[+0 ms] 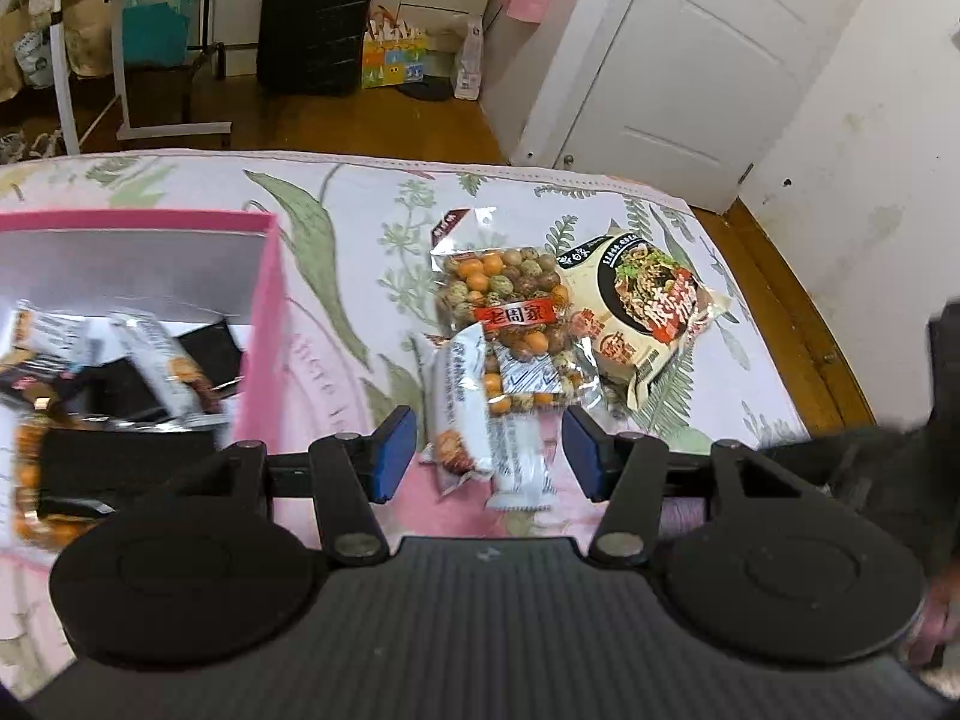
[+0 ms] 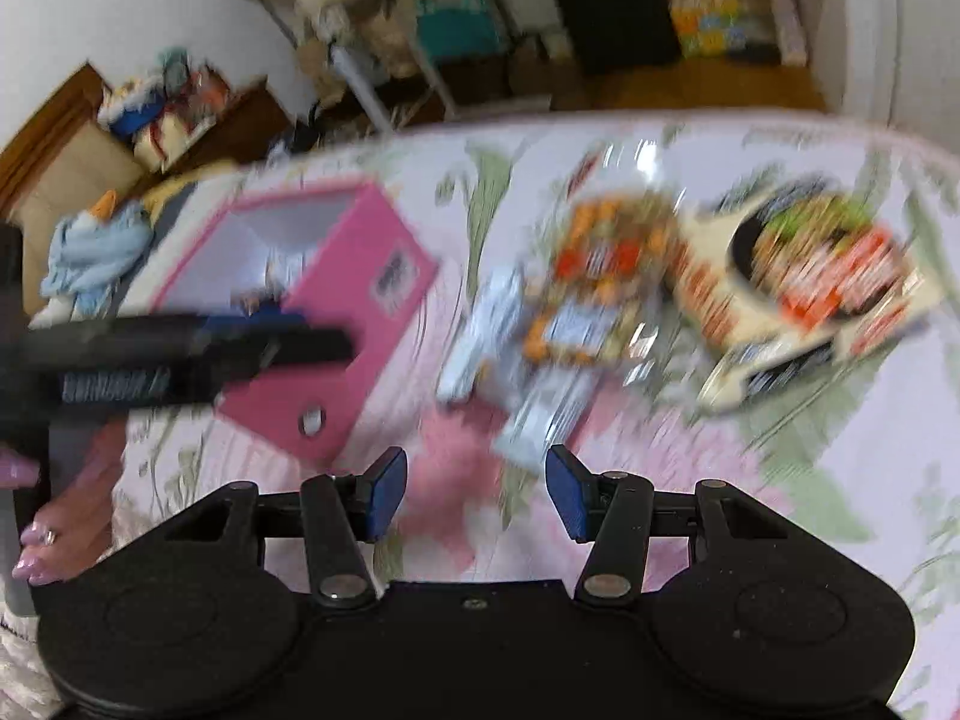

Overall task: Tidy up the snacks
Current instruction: 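Grasp a white snack bar with the left gripper while the right gripper grasps another white bar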

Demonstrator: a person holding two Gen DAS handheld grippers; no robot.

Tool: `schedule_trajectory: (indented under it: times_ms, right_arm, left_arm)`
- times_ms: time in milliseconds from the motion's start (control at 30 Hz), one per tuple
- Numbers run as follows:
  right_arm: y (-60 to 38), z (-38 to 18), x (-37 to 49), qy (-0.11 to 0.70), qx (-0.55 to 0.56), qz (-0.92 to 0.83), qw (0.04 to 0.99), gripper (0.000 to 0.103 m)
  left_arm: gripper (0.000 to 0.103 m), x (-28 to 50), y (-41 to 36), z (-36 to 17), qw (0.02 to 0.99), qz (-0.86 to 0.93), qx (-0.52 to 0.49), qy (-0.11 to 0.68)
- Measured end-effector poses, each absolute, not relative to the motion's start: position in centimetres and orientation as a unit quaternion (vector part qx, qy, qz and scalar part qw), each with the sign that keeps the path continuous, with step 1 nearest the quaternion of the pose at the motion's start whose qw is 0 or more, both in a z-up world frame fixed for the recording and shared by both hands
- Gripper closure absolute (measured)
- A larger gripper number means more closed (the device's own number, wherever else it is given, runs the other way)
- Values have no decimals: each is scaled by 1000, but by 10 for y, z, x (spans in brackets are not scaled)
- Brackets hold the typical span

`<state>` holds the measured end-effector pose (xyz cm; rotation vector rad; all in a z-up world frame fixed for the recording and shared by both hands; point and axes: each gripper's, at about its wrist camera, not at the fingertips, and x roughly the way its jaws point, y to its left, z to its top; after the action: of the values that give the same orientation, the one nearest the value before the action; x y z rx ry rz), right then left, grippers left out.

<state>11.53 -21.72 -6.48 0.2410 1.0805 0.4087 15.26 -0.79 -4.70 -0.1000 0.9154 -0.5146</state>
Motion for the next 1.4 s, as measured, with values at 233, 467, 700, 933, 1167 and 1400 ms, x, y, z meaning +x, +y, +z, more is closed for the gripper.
schedule_trajectory:
  times_ms: [233,467,700,933,1167,1400]
  right_arm:
    - [-199,-123,127,516,55,137,844,46]
    - [-202,-140,147,465,97,147,868,44]
    - [-199,-150,162,450,78,123,881,42]
    - [-198,-143,164,484,57,124,864,67]
    - [-192,-132,152,562,57,110,818,72]
    - [-188,-117,122,594,41,111,795,73]
  left_arm:
    - [51,169,-23,-100,856,-230,-52,460]
    - [52,188,-28,-129,845,-227,-78,478]
    - [63,191,-31,-134,845,-219,-88,480]
    - [77,186,-23,-132,835,-216,-109,494]
    - [77,170,-18,-120,835,-212,-92,499]
    - [77,147,-17,-109,831,-222,-44,508]
